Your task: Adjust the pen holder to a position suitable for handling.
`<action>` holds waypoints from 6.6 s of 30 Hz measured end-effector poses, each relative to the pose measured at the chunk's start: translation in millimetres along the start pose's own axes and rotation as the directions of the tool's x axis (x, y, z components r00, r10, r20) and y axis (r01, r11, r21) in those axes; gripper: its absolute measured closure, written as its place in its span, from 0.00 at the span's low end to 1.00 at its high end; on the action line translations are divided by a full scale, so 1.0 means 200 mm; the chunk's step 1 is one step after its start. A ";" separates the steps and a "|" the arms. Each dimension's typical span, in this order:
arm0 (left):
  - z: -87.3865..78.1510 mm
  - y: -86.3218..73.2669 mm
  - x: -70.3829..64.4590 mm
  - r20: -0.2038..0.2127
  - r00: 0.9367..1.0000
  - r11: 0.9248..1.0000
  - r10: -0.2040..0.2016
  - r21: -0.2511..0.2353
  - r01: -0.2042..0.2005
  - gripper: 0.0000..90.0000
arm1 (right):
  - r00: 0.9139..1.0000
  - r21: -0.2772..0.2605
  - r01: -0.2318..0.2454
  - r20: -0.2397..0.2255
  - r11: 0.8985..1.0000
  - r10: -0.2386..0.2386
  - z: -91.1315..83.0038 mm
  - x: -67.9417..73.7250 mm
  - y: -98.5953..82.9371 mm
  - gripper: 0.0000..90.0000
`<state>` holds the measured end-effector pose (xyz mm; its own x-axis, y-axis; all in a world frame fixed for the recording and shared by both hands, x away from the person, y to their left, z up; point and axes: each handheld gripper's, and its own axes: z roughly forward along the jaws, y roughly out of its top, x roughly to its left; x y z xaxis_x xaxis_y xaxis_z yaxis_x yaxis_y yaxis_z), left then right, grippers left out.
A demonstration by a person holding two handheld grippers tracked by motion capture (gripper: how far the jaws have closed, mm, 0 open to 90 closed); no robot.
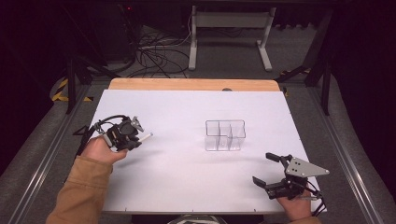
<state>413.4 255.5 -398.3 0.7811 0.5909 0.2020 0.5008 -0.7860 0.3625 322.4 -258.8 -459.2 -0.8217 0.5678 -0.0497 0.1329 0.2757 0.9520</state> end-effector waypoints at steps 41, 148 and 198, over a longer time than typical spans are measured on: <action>-0.17 -0.06 0.00 0.150 0.983 0.725 -0.107 -0.665 0.180 0.87 | 1.000 0.004 0.003 0.001 1.000 -0.003 0.00 0.00 0.00 0.05; -0.03 0.83 -0.34 0.310 0.942 0.527 0.130 -0.826 0.199 0.87 | 0.999 -0.001 -0.015 -0.040 1.000 0.015 0.02 -0.02 -0.02 0.04; 0.24 0.92 -0.40 0.387 0.910 0.554 0.147 -0.794 0.248 0.87 | 0.999 -0.003 -0.014 -0.050 1.000 0.014 0.02 -0.02 -0.03 0.04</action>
<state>461.9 54.5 -391.9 0.9291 0.3515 -0.1152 0.1754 -0.1444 0.9739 326.5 -260.0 -464.7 -0.8463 0.5324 -0.0214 0.1427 0.2651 0.9536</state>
